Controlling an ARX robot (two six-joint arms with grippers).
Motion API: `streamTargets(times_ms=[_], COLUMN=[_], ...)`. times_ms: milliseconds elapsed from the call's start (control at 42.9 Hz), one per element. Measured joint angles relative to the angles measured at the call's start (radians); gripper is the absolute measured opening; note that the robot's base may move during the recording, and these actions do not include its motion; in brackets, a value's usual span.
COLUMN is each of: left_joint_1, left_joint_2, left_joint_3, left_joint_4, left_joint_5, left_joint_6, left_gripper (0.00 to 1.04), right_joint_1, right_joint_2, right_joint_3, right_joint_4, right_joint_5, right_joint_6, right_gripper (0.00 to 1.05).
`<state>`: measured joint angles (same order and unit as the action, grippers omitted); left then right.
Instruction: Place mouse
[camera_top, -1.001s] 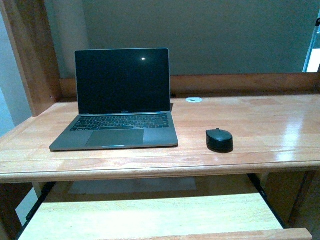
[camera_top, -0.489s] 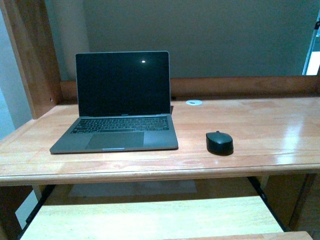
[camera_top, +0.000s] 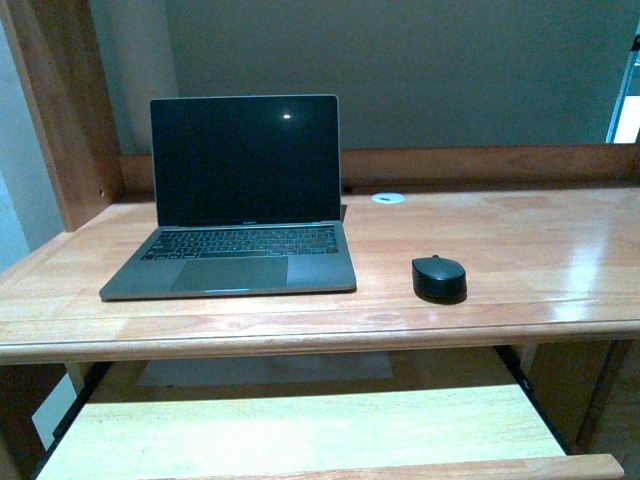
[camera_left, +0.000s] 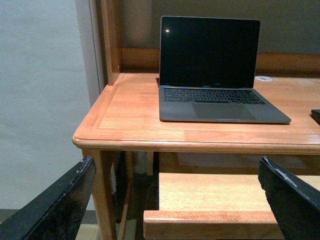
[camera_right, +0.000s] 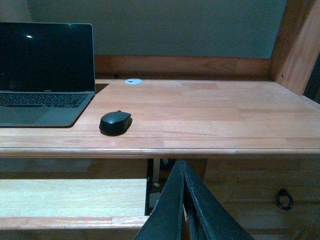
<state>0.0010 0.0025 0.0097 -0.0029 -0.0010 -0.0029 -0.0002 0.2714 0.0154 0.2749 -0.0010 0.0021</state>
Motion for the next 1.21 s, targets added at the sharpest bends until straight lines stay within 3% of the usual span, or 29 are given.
streamTargets(times_ms=[396, 512, 699, 1048, 1211], left_joint_1=[0.000, 0.000, 0.000, 0.000, 0.000], left_joint_2=[0.000, 0.000, 0.000, 0.000, 0.000], left_joint_3=[0.000, 0.000, 0.000, 0.000, 0.000], left_joint_4=[0.000, 0.000, 0.000, 0.000, 0.000], left_joint_5=[0.000, -0.002, 0.000, 0.000, 0.000], left_joint_6=[0.000, 0.000, 0.000, 0.000, 0.000], left_gripper=[0.98, 0.98, 0.98, 0.98, 0.98], right_joint_1=[0.000, 0.000, 0.000, 0.000, 0.000], right_joint_2=[-0.101, -0.231, -0.262, -0.262, -0.262], right_joint_3=[0.000, 0.000, 0.000, 0.000, 0.000], right_joint_4=[-0.101, -0.285, -0.275, -0.278, -0.278], right_joint_5=[0.000, 0.000, 0.000, 0.000, 0.000], right_joint_6=[0.000, 0.000, -0.001, -0.003, -0.003], right_gripper=[0.02, 0.02, 0.02, 0.56, 0.89])
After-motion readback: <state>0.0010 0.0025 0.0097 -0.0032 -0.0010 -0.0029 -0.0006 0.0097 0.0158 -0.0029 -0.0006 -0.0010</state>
